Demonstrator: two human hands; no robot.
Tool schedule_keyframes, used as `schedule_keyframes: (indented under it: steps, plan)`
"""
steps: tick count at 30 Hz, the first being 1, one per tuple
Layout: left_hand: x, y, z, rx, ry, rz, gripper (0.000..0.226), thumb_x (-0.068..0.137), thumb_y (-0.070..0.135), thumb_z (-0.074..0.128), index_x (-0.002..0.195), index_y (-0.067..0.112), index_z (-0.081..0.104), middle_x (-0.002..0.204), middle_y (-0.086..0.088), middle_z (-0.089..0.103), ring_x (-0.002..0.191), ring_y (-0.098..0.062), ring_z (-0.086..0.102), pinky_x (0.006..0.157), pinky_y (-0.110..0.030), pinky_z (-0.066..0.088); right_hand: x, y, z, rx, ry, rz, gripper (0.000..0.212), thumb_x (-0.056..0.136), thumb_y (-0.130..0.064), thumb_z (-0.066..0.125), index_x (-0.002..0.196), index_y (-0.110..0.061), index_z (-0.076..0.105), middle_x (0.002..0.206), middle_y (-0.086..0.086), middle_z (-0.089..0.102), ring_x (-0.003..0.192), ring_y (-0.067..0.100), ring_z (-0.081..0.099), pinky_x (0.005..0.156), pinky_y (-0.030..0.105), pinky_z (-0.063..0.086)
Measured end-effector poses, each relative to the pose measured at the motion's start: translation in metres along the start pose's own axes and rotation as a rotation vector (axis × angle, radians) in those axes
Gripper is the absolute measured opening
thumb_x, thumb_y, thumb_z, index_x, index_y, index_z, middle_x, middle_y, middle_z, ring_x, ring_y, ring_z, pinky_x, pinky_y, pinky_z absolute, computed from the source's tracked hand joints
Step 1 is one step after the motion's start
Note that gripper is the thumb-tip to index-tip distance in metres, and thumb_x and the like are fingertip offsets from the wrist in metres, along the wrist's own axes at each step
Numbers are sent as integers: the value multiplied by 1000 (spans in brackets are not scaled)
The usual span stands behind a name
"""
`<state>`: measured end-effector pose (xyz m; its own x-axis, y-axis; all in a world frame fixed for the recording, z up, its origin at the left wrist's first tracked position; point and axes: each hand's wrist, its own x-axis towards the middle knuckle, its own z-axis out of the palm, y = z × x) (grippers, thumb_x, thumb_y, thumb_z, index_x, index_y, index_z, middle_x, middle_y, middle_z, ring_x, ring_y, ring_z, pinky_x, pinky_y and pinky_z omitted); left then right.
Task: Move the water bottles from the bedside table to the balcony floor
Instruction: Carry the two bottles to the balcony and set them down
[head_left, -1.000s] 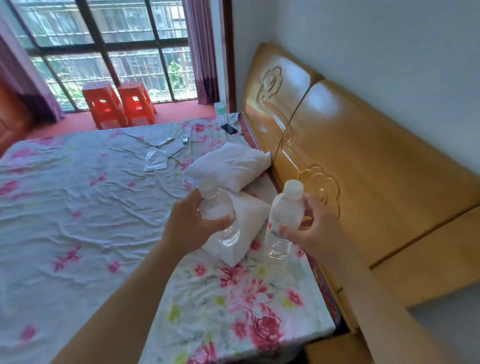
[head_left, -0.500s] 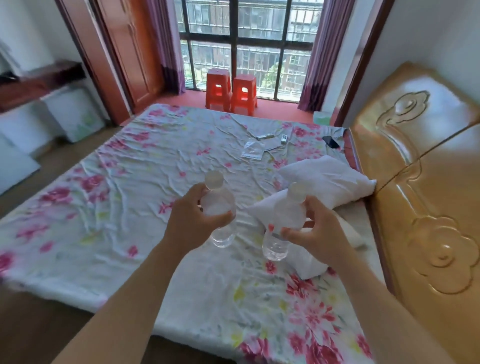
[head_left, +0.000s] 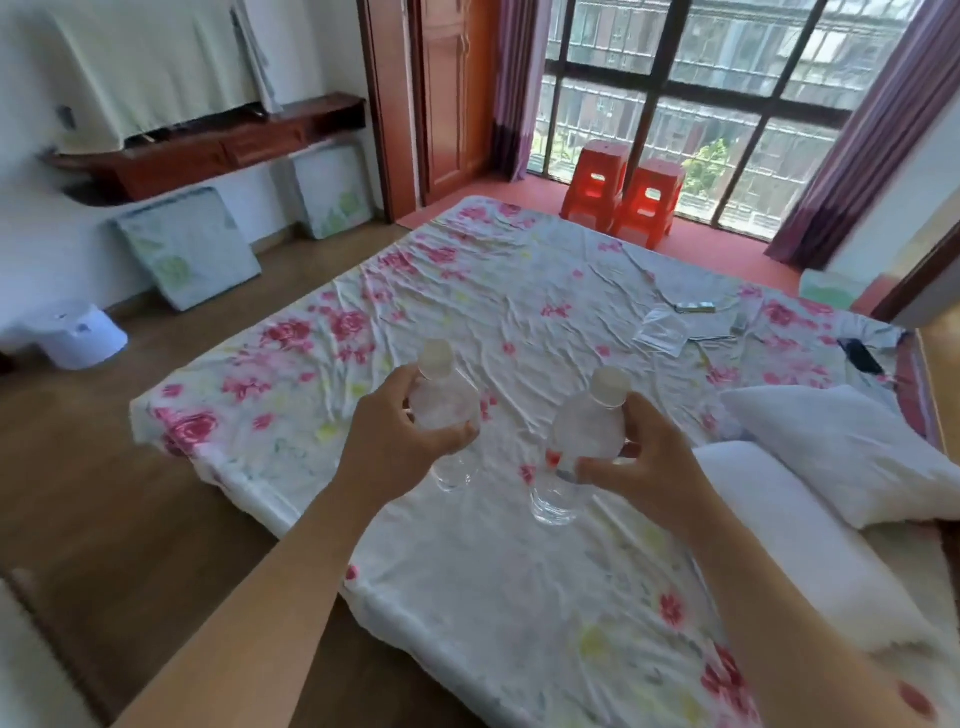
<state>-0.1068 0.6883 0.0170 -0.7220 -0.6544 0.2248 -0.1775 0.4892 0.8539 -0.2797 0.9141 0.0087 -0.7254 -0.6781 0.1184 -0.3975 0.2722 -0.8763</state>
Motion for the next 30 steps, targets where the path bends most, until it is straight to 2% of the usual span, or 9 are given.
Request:
schedule_keyframes:
  steps: [4, 7, 10, 13, 17, 21, 22, 25, 30]
  plan:
    - [5, -25, -42, 70, 96, -55, 51, 64, 44, 88, 103, 34, 56, 91, 12, 65, 83, -4, 60, 67, -23, 51, 52, -13, 47, 84, -158, -29, 74, 54, -8, 94, 119, -21, 61, 103, 0, 71, 91, 17, 70, 76, 27, 56]
    - [1, -42, -82, 129, 173, -136, 50, 67, 45, 87, 106, 33, 57, 95, 13, 66, 86, -4, 63, 74, -28, 55, 88, -31, 89, 164, -302, -67, 74, 48, -23, 90, 116, -28, 62, 101, -2, 72, 90, 20, 71, 79, 36, 58]
    - [-2, -53, -125, 186, 265, -212, 56, 67, 47, 86, 113, 31, 58, 99, 15, 68, 87, -5, 65, 79, -34, 57, 119, -56, 131, 228, -424, -113, 73, 46, -29, 89, 114, -31, 62, 101, -3, 72, 91, 21, 71, 79, 41, 58]
    - [-10, -63, -160, 241, 389, -243, 57, 68, 49, 85, 114, 29, 58, 99, 17, 68, 86, -4, 65, 74, -28, 54, 145, -82, 174, 261, -544, -175, 72, 49, -30, 88, 115, -29, 61, 104, 0, 71, 94, 23, 71, 79, 43, 59]
    - [-37, -84, -197, 252, 557, -324, 57, 69, 46, 85, 117, 33, 58, 101, 24, 64, 94, 6, 60, 74, -19, 47, 159, -115, 233, 248, -703, -269, 75, 50, -41, 86, 119, -29, 58, 108, -1, 67, 97, 19, 69, 75, 31, 57]
    - [-65, -110, -235, 255, 657, -432, 56, 68, 49, 84, 117, 36, 59, 100, 26, 64, 94, 7, 59, 77, -23, 49, 168, -147, 295, 220, -827, -318, 78, 47, -47, 86, 118, -30, 59, 106, -1, 67, 99, 23, 67, 80, 39, 58]
    - [-69, -117, -245, 245, 677, -447, 54, 69, 46, 85, 116, 37, 60, 99, 24, 65, 93, 6, 60, 77, -24, 50, 171, -155, 310, 208, -848, -332, 76, 47, -47, 86, 116, -32, 59, 104, -2, 67, 98, 23, 68, 80, 40, 57]
    - [-73, -137, -280, 215, 737, -474, 51, 72, 37, 86, 116, 35, 60, 100, 22, 64, 93, 2, 60, 75, -20, 48, 175, -181, 357, 173, -883, -367, 65, 48, -42, 84, 108, -36, 60, 99, -7, 68, 93, 17, 69, 75, 30, 56]
    - [-60, -174, -350, 218, 801, -474, 55, 72, 35, 86, 120, 30, 60, 102, 15, 65, 94, -10, 63, 73, -16, 44, 190, -225, 431, 106, -902, -436, 56, 63, -19, 90, 103, -40, 57, 92, -18, 67, 85, 2, 67, 68, 22, 53]
